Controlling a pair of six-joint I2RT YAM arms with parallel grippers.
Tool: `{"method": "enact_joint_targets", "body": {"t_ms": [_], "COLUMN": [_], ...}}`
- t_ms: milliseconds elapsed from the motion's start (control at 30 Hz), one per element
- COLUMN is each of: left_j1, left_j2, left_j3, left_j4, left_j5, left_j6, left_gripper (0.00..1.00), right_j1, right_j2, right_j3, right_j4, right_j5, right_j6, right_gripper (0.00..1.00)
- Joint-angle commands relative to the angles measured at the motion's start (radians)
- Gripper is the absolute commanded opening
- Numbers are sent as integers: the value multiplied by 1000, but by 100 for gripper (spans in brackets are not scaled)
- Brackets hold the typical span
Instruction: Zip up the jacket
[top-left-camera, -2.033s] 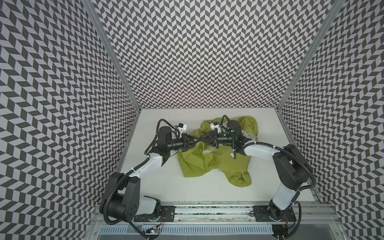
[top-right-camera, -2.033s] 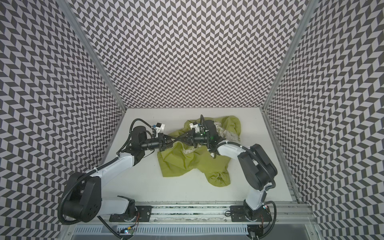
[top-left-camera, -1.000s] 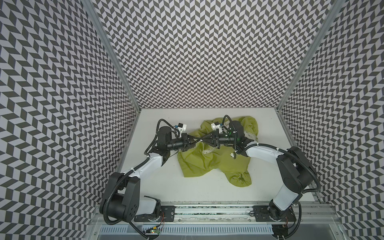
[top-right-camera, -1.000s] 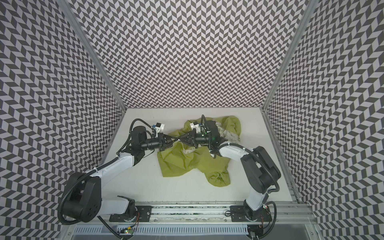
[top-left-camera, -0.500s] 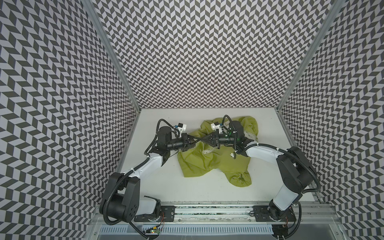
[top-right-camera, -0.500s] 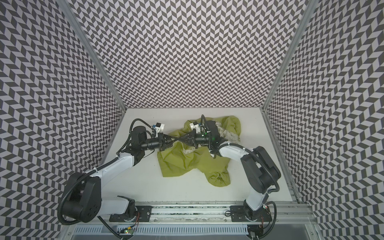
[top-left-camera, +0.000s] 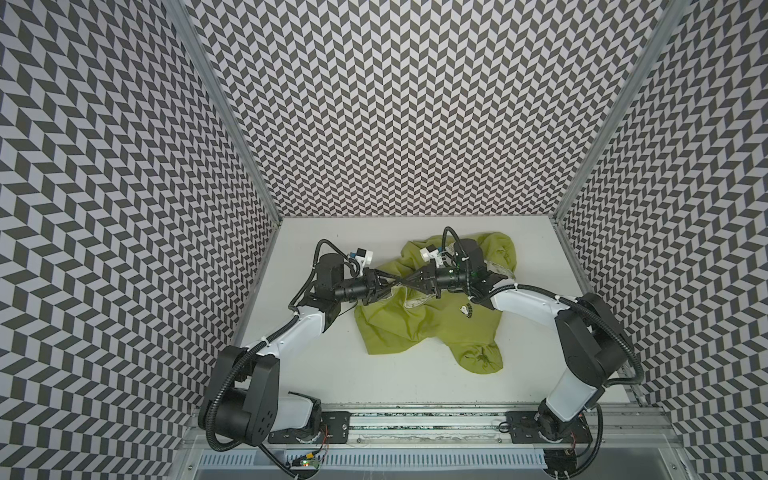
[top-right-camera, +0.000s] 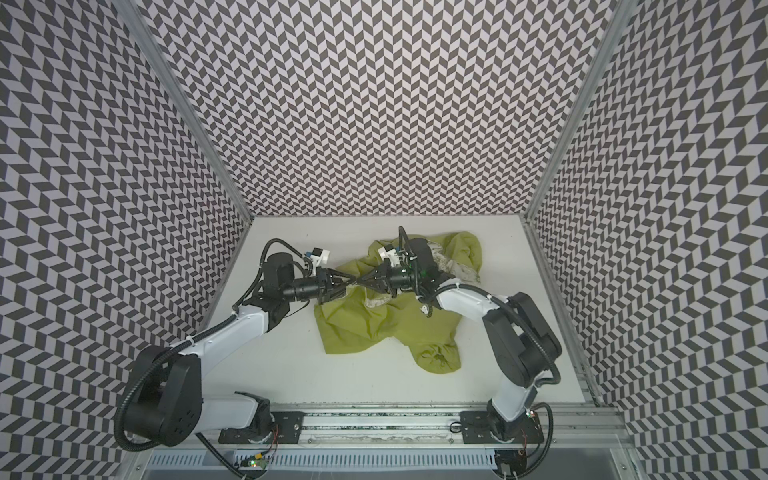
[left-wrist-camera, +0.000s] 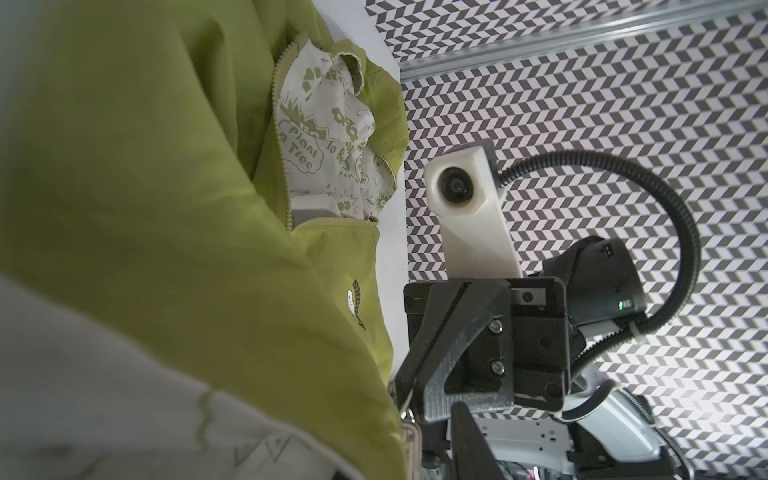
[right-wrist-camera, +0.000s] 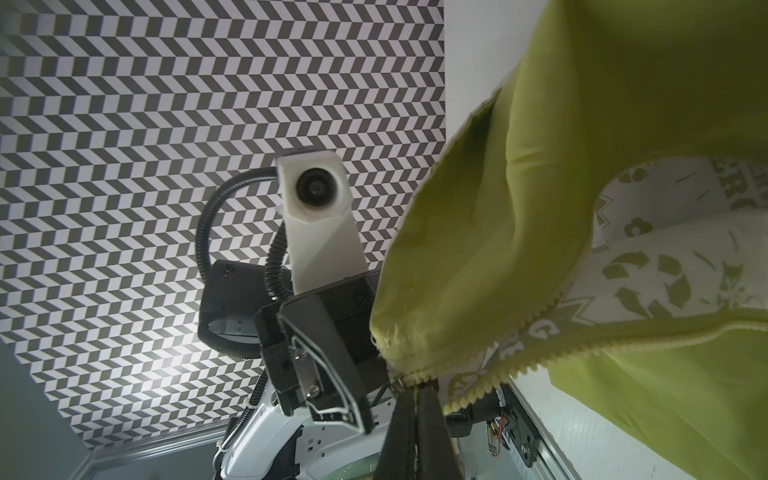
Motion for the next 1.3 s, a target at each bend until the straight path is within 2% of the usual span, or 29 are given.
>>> {"method": "enact_joint_targets", "body": {"t_ms": [0, 600, 900, 1067, 1167, 1200, 1267], "left_j1": [-4, 8, 8, 8, 10, 10, 10], "left_j2": [-35, -36, -49, -66, -73, -72, -73], "left_j3": [6, 17, 12, 2, -4, -4, -1], "left_j4": [-11, -72, -93, -116, -121, -123, -135], "left_j5": [0, -42, -46, -49, -47, -46, -44], "left_j6": [18, 21, 24, 34, 35, 34, 39], "left_gripper": [35, 29, 8, 1, 4, 8, 25], "right_j1": [6, 18, 23, 23, 22, 22, 22], "right_j2": [-22, -23, -28, -30, -28, -28, -28], "right_j3": [27, 37, 48, 50, 53, 54, 55], "right_j4": [-55, -94, -132, -147, -147, -147, -148], "right_j5": [9, 5, 20, 36, 38, 38, 40], "right_j6": [-35, -60, -81, -85, -85, -84, -84], "right_gripper": [0, 0, 0, 0, 0, 0, 0]}}
